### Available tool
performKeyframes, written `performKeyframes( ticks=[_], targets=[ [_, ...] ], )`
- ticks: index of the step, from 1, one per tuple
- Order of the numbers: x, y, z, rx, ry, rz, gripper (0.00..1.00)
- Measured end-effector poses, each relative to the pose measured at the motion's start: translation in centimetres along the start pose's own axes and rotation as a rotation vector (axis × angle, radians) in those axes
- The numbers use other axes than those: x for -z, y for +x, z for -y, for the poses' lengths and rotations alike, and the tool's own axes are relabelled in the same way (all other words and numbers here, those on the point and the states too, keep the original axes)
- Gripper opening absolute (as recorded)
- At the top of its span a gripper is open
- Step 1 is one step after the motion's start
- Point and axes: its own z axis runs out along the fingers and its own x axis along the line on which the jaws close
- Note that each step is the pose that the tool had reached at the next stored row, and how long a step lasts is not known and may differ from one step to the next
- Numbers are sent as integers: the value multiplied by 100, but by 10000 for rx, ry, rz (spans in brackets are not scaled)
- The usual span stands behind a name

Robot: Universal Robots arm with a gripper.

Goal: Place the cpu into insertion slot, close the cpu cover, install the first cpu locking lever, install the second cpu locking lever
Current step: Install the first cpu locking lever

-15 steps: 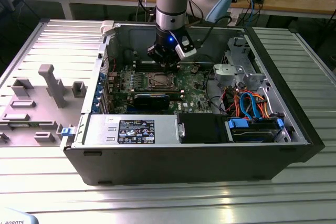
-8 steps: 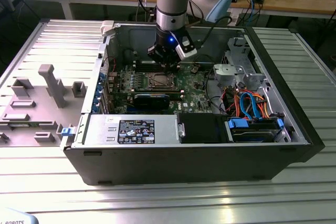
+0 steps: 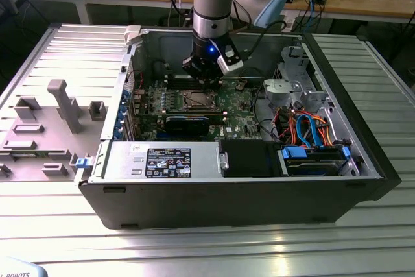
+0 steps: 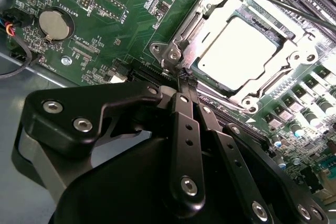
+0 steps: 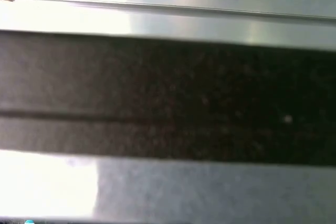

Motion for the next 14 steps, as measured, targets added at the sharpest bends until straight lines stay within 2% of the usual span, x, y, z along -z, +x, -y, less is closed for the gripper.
performKeyframes(
  ticks=[4,8,11,12,14],
  targets=[
    [0,-1,-1,0,6,2,11],
    [33,-1,-3,0,6,3,11],
    [35,-1,-3,1,9,3,11],
    [36,-1,-3,1,35,0,11],
    [32,-4,-3,3,133,-6,11]
  ],
)
